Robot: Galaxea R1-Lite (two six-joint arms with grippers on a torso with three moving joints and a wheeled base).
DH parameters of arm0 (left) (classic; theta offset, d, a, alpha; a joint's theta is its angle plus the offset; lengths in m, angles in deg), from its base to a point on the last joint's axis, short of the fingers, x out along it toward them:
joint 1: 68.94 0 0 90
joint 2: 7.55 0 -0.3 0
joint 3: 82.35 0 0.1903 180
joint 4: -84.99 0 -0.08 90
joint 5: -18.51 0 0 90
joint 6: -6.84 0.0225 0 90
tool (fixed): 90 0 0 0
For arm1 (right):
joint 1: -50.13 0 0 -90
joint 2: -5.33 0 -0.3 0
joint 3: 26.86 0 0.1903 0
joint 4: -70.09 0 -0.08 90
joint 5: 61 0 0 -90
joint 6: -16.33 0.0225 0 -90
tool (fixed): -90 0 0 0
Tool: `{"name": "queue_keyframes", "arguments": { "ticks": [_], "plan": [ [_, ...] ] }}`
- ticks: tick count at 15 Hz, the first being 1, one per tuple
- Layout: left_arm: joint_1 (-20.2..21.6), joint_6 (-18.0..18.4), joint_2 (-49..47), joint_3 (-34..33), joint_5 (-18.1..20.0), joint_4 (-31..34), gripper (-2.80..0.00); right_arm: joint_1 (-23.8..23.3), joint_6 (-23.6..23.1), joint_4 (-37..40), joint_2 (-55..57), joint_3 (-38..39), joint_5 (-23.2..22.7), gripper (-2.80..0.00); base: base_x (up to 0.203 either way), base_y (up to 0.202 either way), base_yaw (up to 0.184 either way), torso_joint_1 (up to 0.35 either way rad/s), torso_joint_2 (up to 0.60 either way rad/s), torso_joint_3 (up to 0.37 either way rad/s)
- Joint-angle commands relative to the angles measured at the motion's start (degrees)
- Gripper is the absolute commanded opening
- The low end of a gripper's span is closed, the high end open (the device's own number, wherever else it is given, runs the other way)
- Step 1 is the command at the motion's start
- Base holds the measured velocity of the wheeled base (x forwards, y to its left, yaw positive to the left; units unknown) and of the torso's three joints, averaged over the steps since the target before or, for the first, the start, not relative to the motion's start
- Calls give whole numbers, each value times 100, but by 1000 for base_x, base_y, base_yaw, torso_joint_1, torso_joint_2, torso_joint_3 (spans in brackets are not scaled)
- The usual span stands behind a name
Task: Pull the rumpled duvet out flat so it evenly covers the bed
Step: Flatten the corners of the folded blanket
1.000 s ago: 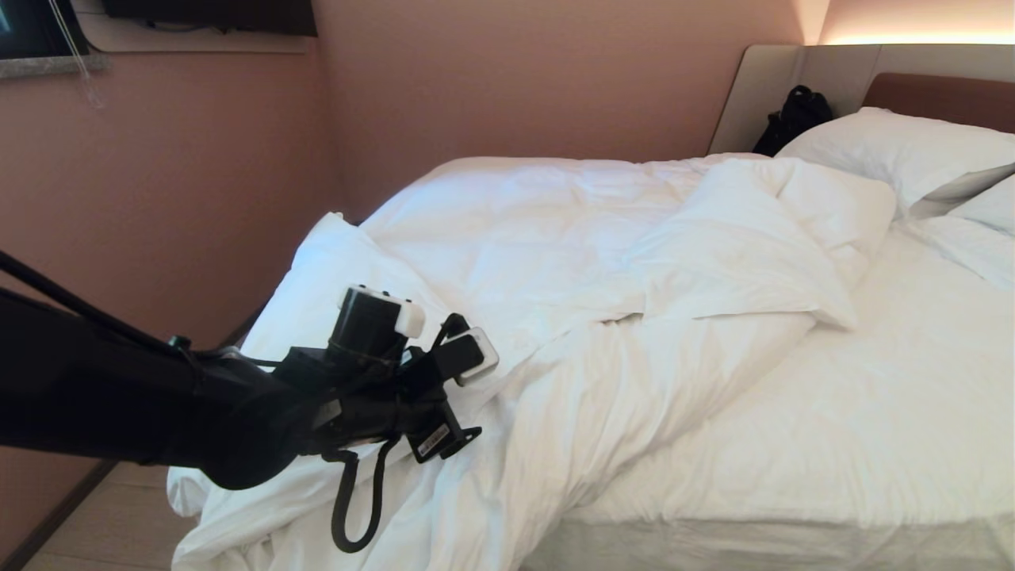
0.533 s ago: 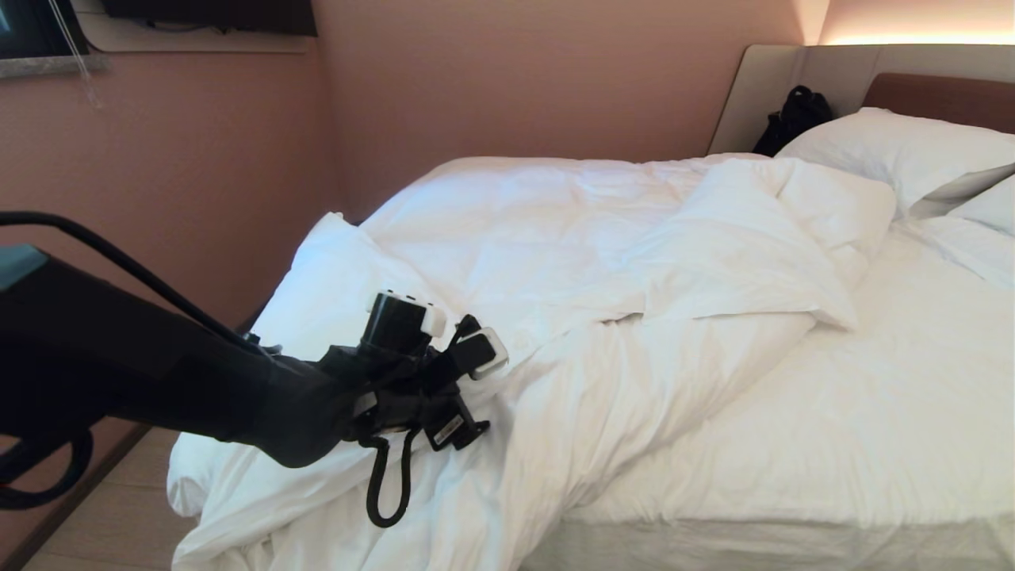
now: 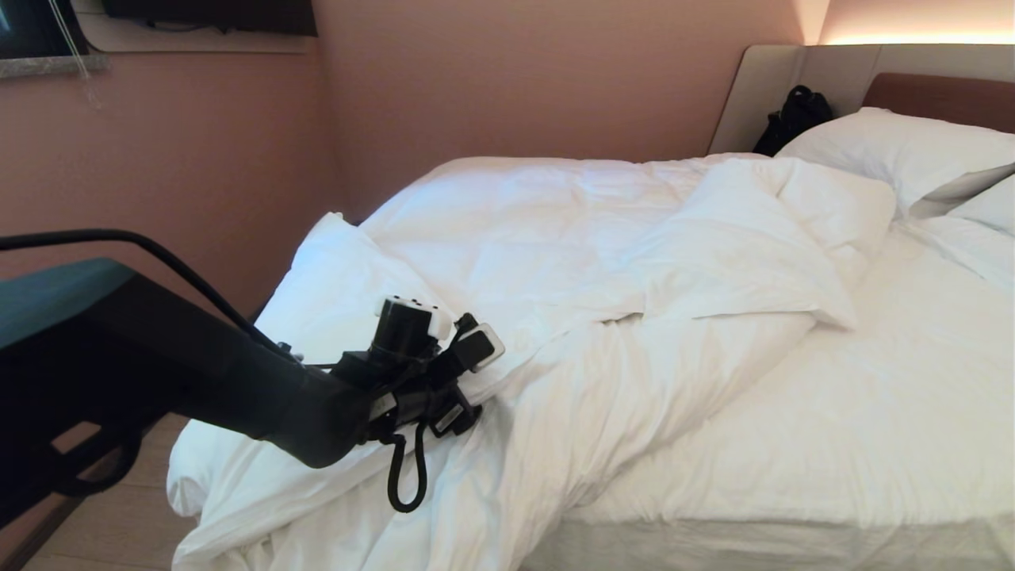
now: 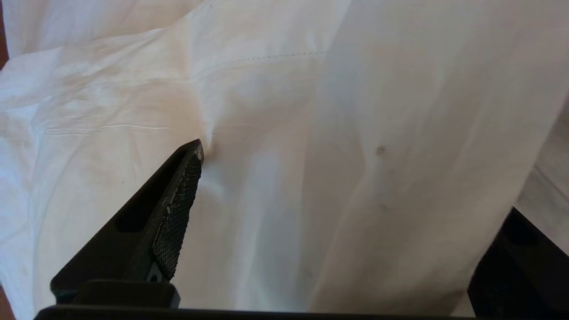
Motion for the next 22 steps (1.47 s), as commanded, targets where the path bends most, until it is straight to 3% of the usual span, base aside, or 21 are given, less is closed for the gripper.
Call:
{"name": "queue_keyframes", "arguments": {
  "ticks": [1, 4, 5, 6, 8, 13, 22],
  "plan": [
    [7, 3, -58, 7, -107, -19, 0, 3, -5, -1, 0, 1, -4, -280, 0, 0, 0, 0, 0, 0],
    [13, -53, -57, 68, -120, -29, 0, -3, -5, -1, 3, 1, -4, -280, 0, 0, 0, 0, 0, 0],
    [9, -106, -50, 68, -127, -75, -259, -4, -5, -1, 4, 1, -4, -280, 0, 0, 0, 0, 0, 0],
    [7, -117, -56, 68, -144, -119, -280, 5, -5, -1, 4, 1, -4, -280, 0, 0, 0, 0, 0, 0],
    [10, -137, -73, 65, -314, -514, -280, -4, -5, -1, -1, 6, -4, -280, 0, 0, 0, 0, 0, 0],
    [42, -163, 11, 51, -487, -616, -280, 5, -5, -1, 4, 1, -4, -280, 0, 0, 0, 0, 0, 0],
    [527, -253, 564, 35, -486, -789, -280, -4, -5, -1, -5, 4, -4, -280, 0, 0, 0, 0, 0, 0]
  ]
}}
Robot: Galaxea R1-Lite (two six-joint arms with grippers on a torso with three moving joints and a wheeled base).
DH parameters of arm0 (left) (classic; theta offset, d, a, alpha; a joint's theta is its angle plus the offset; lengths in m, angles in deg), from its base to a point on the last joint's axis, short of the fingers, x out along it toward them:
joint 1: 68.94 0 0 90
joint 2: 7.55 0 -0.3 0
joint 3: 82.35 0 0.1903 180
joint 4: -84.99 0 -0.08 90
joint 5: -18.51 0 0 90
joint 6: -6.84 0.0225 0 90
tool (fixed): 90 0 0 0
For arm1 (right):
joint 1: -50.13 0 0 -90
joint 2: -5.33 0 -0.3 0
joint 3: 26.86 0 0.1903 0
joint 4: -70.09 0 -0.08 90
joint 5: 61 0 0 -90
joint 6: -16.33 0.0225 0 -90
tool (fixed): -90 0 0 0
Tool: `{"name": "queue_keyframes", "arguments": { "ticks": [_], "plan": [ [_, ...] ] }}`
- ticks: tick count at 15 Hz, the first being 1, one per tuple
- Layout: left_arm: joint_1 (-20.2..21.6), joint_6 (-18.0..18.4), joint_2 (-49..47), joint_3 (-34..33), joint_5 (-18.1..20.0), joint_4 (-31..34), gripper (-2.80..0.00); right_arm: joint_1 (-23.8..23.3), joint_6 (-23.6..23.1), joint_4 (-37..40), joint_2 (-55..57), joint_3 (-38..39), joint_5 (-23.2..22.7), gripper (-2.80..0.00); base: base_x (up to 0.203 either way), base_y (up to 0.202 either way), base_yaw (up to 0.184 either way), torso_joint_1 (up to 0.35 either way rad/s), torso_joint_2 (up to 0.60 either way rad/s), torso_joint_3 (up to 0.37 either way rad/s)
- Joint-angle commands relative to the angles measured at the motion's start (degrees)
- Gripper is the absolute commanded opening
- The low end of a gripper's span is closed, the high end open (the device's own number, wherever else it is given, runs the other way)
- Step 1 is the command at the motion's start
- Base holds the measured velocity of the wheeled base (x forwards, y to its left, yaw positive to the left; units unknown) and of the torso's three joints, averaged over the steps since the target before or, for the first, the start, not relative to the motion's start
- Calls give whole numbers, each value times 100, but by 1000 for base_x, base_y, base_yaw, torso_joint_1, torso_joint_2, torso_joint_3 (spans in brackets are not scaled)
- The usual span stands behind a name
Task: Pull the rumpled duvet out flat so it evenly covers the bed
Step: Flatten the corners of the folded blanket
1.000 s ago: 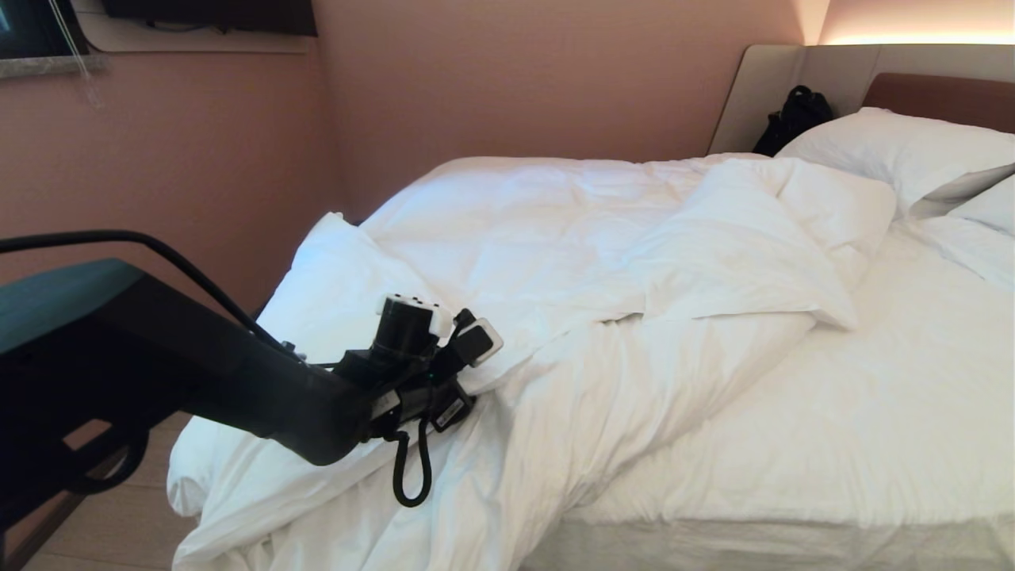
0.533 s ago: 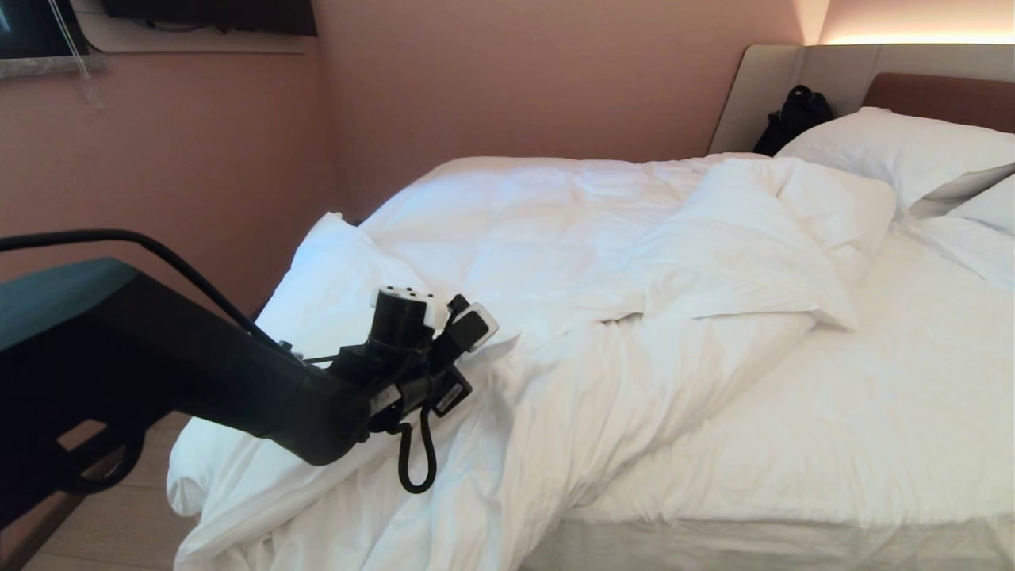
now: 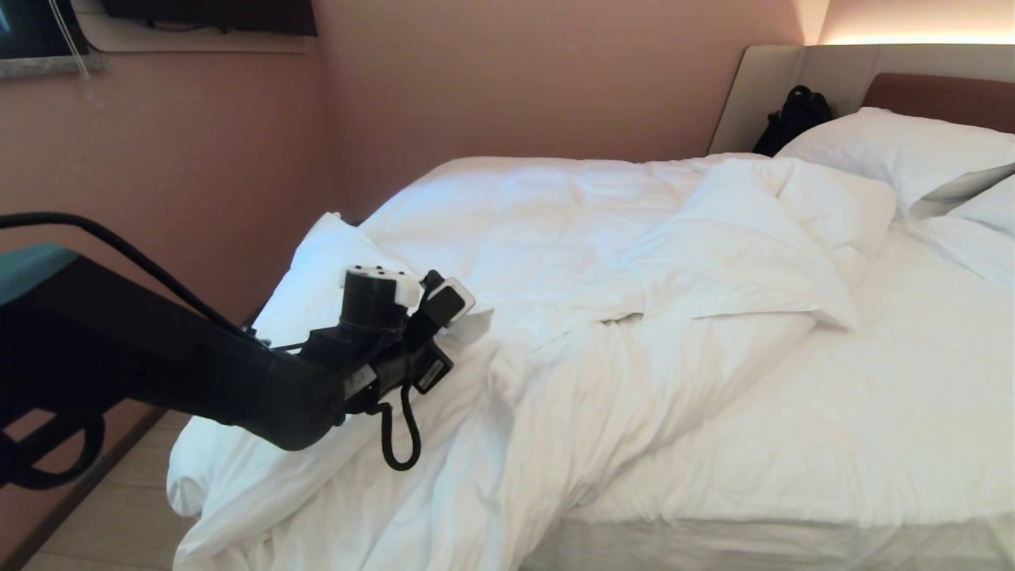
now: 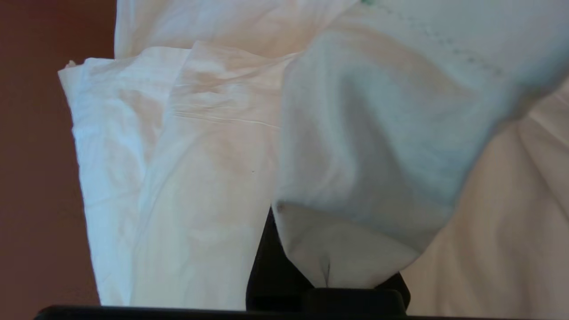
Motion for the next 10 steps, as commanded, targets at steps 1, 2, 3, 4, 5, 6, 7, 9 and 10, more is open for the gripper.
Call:
{"name": "queue_keyframes", "arguments": {
  "ticks": [1, 2, 3, 4, 5, 6, 7, 9, 10],
  "plan": [
    [340, -141, 645, 10, 0, -16, -280, 7, -5, 1, 5, 1, -2, -280, 0, 0, 0, 0, 0, 0],
    [609, -269, 934, 24, 12, -8, -280, 0, -5, 2, 5, 1, -2, -280, 0, 0, 0, 0, 0, 0],
    [821, -405, 1104, 37, 22, -1, -280, 0, -5, -7, 5, 1, -2, -280, 0, 0, 0, 0, 0, 0],
    [1104, -575, 1401, 44, 26, 10, -280, 2, -5, 1, 4, 1, -2, -280, 0, 0, 0, 0, 0, 0],
    [1486, -814, 1801, 61, 31, 20, -280, 0, -5, 2, 5, 1, -2, -280, 0, 0, 0, 0, 0, 0],
    [1851, -1089, 2100, 92, 24, 30, -280, 8, -5, 2, 5, 1, -2, -280, 0, 0, 0, 0, 0, 0],
    [2139, -1368, 2315, 122, 13, 42, -280, 0, -5, 2, -2, 1, -2, -280, 0, 0, 0, 0, 0, 0],
    [2990, -1807, 2660, 130, 4, 106, -280, 8, -5, 2, 5, 1, -2, -280, 0, 0, 0, 0, 0, 0],
    [3402, -1977, 2763, 140, 9, 161, -280, 0, -5, 2, 5, 1, -2, -280, 0, 0, 0, 0, 0, 0]
  ]
}}
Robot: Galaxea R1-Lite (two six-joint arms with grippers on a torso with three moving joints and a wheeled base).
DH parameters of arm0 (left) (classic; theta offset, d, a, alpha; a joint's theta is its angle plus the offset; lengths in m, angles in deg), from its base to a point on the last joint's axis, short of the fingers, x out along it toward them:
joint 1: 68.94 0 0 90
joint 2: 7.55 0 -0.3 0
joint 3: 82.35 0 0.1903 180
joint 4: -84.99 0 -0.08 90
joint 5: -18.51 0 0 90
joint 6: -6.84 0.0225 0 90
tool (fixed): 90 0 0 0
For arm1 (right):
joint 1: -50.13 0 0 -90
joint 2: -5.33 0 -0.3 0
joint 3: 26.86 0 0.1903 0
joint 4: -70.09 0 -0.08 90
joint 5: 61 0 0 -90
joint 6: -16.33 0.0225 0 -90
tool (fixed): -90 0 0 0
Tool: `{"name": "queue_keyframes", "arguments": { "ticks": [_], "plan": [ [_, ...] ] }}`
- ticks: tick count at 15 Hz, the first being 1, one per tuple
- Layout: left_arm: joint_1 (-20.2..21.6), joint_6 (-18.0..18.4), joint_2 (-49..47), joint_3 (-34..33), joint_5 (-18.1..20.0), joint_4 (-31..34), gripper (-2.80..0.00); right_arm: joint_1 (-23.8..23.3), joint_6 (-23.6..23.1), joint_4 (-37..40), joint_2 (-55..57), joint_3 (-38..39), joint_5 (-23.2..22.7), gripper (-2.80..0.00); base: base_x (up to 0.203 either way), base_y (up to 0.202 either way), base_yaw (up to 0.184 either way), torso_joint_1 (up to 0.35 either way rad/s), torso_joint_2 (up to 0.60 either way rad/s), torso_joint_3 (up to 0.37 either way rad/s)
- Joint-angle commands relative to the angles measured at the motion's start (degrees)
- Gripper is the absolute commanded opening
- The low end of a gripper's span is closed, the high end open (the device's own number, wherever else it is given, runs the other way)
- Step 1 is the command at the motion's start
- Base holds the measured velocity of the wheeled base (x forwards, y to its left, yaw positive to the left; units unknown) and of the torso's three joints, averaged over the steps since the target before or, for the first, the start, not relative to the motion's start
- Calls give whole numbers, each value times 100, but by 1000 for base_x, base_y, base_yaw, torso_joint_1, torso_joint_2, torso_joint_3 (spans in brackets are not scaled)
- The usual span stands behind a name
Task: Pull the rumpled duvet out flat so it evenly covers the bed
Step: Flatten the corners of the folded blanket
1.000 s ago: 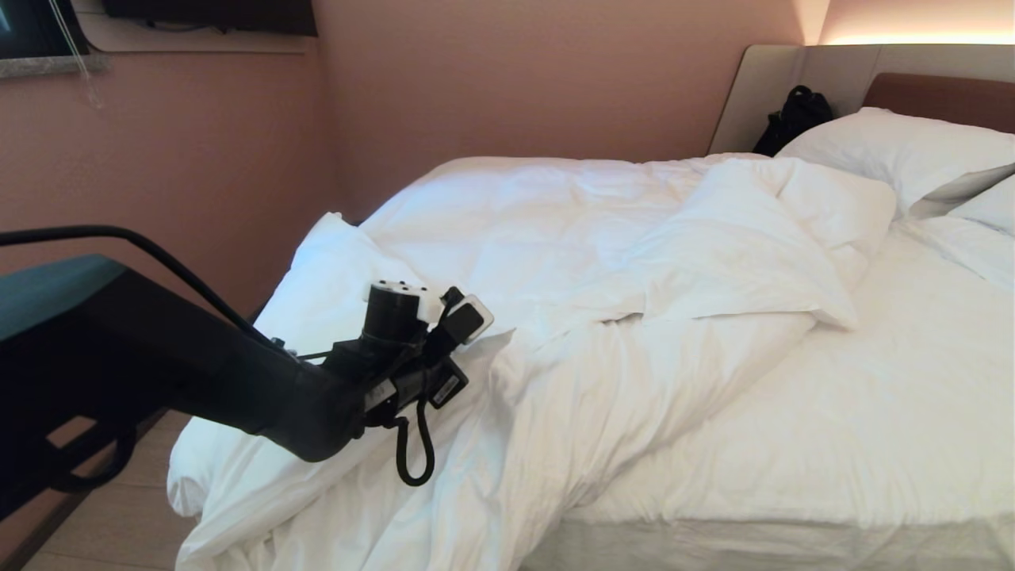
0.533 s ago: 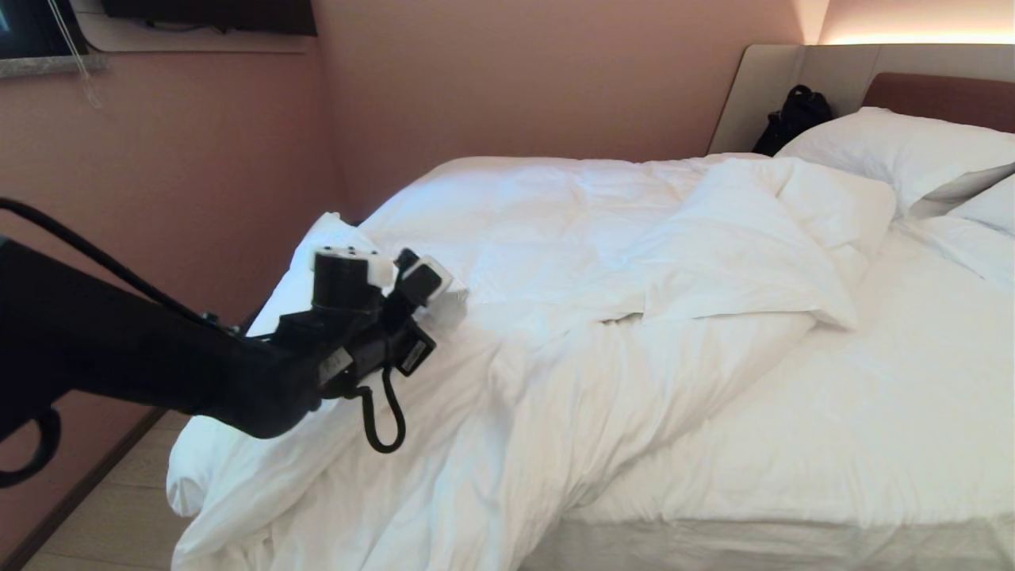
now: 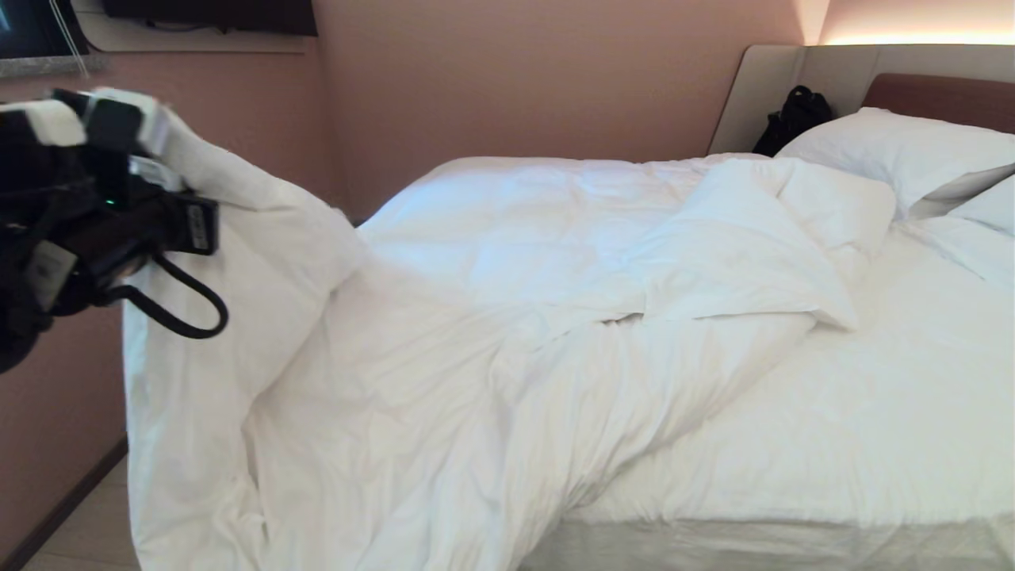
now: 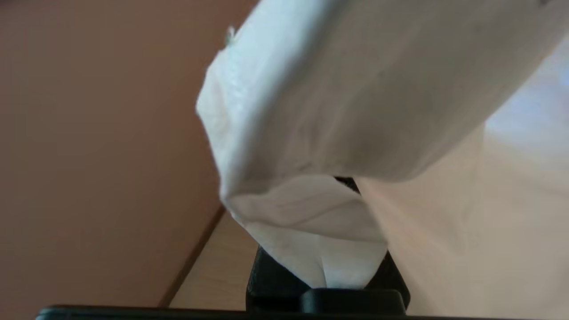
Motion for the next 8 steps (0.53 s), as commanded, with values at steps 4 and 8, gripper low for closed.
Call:
{"name": "queue_keyframes", "arguments": {
  "ticks": [4, 8],
  "plan": [
    [2267, -431, 719, 252, 34, 438, -280, -6, -2, -1, 4, 1, -4, -280, 0, 0, 0, 0, 0, 0],
    [3764, -478, 1009, -177, 407, 712, -280, -6, -2, -1, 4, 1, -4, -280, 0, 0, 0, 0, 0, 0]
  ]
}}
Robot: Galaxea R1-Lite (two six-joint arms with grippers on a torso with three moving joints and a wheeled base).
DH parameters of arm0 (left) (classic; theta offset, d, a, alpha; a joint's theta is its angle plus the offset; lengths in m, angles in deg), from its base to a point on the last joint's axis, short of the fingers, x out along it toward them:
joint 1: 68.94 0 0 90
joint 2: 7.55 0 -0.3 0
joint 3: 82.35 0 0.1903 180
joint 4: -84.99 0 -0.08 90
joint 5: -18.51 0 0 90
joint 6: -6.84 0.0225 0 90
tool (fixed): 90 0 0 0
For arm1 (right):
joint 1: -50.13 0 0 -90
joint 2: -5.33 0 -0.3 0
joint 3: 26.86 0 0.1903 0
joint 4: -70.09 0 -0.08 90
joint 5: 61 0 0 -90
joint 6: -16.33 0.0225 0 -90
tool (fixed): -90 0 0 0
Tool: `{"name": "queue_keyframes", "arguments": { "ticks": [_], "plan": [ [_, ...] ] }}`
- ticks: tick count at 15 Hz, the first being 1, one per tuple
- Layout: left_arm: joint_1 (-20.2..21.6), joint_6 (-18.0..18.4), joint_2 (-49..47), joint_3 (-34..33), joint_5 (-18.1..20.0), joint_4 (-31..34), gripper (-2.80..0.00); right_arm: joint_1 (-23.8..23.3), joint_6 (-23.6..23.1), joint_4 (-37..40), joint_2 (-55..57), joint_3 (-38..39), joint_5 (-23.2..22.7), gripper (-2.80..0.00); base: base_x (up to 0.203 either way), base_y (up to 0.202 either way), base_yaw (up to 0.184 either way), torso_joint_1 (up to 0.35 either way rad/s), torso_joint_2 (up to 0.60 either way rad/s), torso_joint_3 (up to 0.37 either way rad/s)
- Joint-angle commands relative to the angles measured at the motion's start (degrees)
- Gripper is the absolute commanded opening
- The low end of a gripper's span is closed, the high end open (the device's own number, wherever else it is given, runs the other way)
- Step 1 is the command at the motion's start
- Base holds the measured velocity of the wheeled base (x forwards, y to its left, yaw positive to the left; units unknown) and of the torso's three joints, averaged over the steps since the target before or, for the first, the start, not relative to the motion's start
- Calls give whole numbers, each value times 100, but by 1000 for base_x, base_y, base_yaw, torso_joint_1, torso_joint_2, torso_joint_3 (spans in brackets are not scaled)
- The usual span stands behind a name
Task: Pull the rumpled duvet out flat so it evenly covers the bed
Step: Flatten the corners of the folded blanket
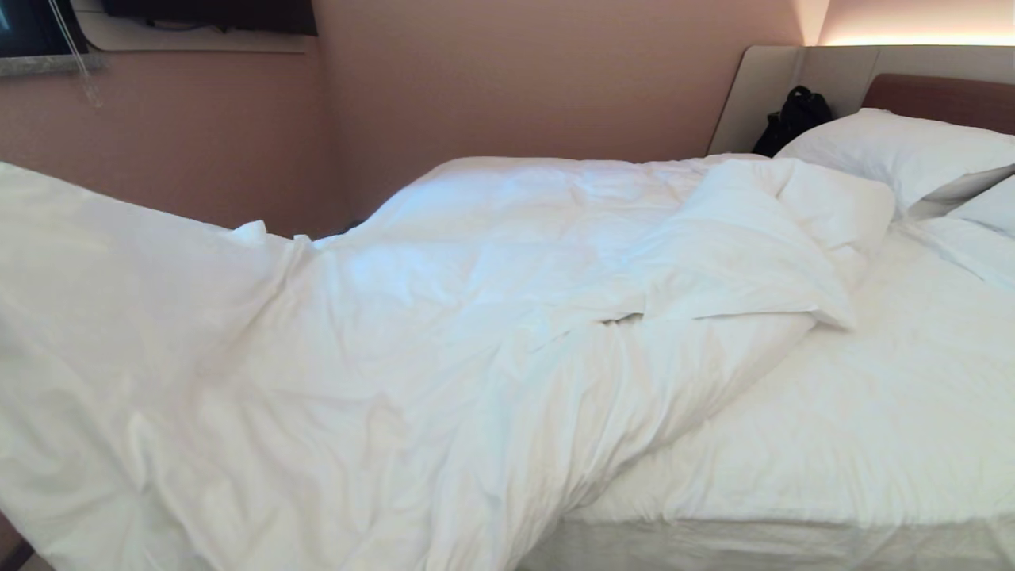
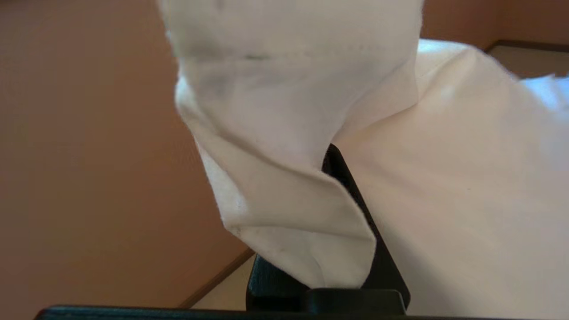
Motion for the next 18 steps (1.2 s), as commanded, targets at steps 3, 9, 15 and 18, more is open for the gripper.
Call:
{"name": "queue_keyframes", "arguments": {
  "ticks": [3, 9, 15, 18],
  "plan": [
    [1660, 19, 72, -562, 474, 34, -280, -3, -2, 6, 1, 1, -2, -280, 0, 0, 0, 0, 0, 0],
    [2840, 61, -635, -764, 1048, -84, -280, -5, -2, 7, 4, 1, -2, -280, 0, 0, 0, 0, 0, 0],
    [2994, 132, -1984, -495, 1126, -920, -280, -1, -2, 7, 2, 1, -2, -280, 0, 0, 0, 0, 0, 0],
    [3000, 132, -2211, -305, 1152, -1074, -280, 2, -2, 7, 4, 5, -2, -280, 0, 0, 0, 0, 0, 0]
  ]
}}
